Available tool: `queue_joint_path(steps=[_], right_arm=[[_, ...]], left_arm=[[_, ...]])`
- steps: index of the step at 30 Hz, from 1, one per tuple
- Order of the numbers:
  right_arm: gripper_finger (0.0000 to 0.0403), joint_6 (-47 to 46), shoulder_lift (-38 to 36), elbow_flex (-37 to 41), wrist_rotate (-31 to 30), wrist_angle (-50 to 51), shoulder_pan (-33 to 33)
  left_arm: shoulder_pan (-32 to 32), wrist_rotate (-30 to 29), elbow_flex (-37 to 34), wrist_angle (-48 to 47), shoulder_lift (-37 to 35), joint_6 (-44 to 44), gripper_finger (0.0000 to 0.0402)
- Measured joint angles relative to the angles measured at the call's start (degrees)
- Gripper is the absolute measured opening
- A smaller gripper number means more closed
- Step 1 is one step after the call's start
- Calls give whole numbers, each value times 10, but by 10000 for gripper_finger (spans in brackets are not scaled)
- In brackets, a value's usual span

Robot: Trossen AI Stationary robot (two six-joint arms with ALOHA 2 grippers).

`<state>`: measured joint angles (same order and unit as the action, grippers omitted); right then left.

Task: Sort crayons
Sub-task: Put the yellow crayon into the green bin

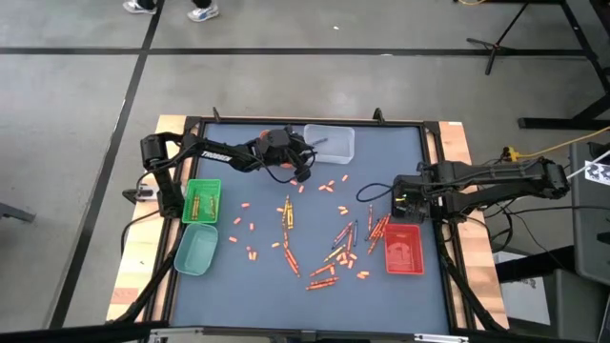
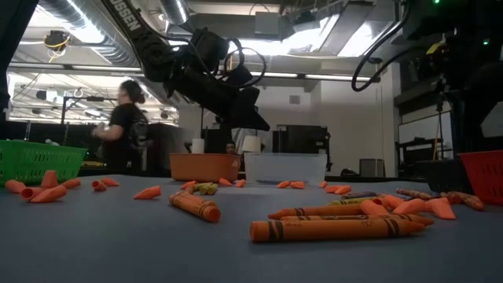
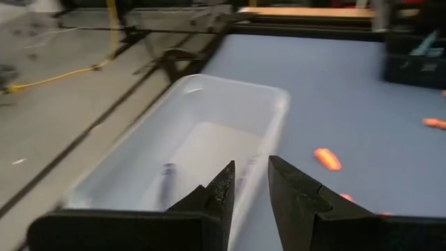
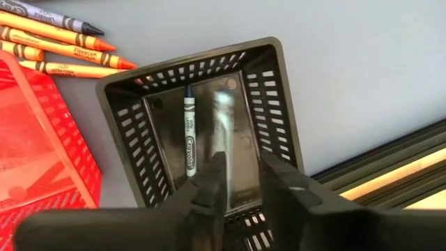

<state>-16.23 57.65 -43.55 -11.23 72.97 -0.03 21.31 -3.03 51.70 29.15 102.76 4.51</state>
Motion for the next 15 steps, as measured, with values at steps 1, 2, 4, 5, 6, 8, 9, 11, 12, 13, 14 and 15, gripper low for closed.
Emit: queue_joint_path(steps=[1, 2, 4, 5, 6, 8, 9, 11, 12, 13, 14, 15], right_arm=[[98, 0, 0, 0, -2, 0, 0], [105, 0, 0, 0, -2, 0, 0], [115, 0, 0, 0, -2, 0, 0], [119, 0, 0, 0, -2, 0, 0], [121, 0, 0, 0, -2, 0, 0], [124, 0, 0, 0, -3, 0, 0], [124, 0, 0, 0, -3, 0, 0], [123, 0, 0, 0, -3, 0, 0], [122, 0, 0, 0, -3, 0, 0], [122, 0, 0, 0, -3, 0, 0], [122, 0, 0, 0, -3, 0, 0], [122, 0, 0, 0, -3, 0, 0]], left_arm=[[-3, 13, 0, 0, 0, 0, 73], [-7, 23, 0, 0, 0, 0, 73], [-19, 33, 0, 0, 0, 0, 73], [-26, 36, 0, 0, 0, 0, 73], [-33, 36, 0, 0, 0, 0, 73], [-49, 36, 0, 0, 0, 0, 73], [-56, 36, 0, 0, 0, 0, 73], [-71, 36, 0, -1, 0, -5, 73], [-79, 36, 0, -2, 0, -15, 73], [-86, 33, 0, -2, 0, -29, 73], [-93, 30, 0, -4, 0, -45, 73], [-99, 26, 0, -9, 0, -60, 73]])
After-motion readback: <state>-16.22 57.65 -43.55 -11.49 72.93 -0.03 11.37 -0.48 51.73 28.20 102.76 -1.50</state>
